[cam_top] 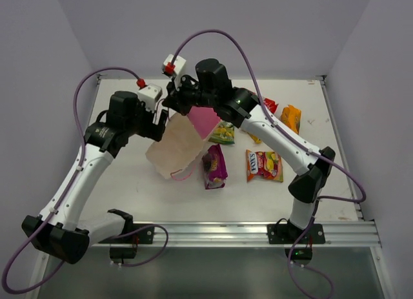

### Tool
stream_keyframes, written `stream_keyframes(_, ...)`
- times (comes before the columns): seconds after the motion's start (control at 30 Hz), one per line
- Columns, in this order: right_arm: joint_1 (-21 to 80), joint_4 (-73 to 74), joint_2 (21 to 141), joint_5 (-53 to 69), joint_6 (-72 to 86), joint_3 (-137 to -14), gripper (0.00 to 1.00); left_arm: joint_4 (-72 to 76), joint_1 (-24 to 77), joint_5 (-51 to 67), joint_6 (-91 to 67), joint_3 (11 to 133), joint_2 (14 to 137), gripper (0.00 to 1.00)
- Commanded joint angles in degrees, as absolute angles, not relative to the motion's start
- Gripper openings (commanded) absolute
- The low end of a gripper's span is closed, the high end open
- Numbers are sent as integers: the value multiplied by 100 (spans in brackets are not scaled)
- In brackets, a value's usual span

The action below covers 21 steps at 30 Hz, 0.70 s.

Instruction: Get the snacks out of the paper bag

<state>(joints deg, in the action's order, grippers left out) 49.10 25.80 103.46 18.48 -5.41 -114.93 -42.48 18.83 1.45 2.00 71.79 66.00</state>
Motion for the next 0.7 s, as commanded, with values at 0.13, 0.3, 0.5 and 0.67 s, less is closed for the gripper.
stream_keyframes(0.13, 4772, 2628, 10468, 1793, -369, -12041, 0, -4456, 2162, 606, 896, 7005, 6433, 98)
stream_keyframes(0.3, 4755, 2645, 10468, 1696, -439, -11778, 0, -4018, 2162, 852, 652, 7093, 6162, 99)
stream_keyframes(0.5, 4597, 2646, 10599, 1661, -378, -11391, 0, -3358, 2153, 528, -304, 7259, 5748, 100)
stream_keyframes(0.67, 4544, 2645, 10845, 1722, -396, -11373, 0, -2936, 2153, 211, -984, 7137, 5651, 100)
